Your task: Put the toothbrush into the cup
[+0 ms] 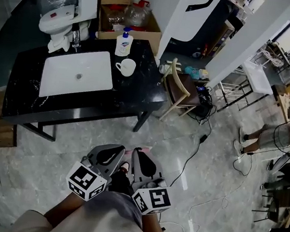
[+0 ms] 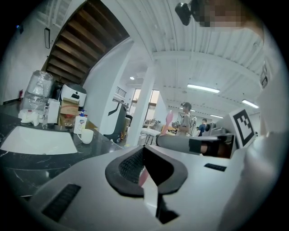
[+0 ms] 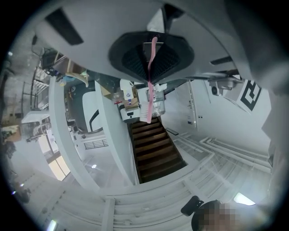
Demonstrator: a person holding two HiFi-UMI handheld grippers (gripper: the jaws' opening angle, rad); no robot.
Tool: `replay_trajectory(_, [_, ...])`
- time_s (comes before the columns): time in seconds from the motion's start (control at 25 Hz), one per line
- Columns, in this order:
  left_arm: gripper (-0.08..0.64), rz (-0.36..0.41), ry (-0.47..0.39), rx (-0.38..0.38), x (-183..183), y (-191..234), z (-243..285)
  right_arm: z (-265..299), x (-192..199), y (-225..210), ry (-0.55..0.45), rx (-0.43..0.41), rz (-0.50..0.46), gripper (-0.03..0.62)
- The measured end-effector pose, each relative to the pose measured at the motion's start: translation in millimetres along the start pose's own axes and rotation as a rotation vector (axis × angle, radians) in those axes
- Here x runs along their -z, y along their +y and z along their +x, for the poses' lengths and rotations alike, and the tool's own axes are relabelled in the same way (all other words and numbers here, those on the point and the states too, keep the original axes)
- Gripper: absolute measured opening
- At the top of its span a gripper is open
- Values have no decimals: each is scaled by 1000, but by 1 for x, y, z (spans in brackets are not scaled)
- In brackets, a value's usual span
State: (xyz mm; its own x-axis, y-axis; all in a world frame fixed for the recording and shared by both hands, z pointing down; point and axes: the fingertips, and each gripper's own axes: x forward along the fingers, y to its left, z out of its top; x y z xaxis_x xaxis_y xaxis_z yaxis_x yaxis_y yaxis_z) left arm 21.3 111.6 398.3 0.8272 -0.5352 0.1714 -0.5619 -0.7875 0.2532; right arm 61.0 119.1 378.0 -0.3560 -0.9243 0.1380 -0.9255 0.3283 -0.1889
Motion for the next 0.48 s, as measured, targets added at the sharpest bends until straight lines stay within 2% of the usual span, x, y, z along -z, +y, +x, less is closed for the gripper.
replay_trajectory(0.12, [5,-3,6,-11,-4,9,18,14,-3,-15,6,-23,0,26])
replay_trajectory(0.28, [5,-10,10,-22,-9,16,40,28,-12,-41,-8,-11,-20,26])
replay_trajectory(0.48, [5,11,19,-46,-18,26,66,45,-21,-68,-21,-33,-7,26])
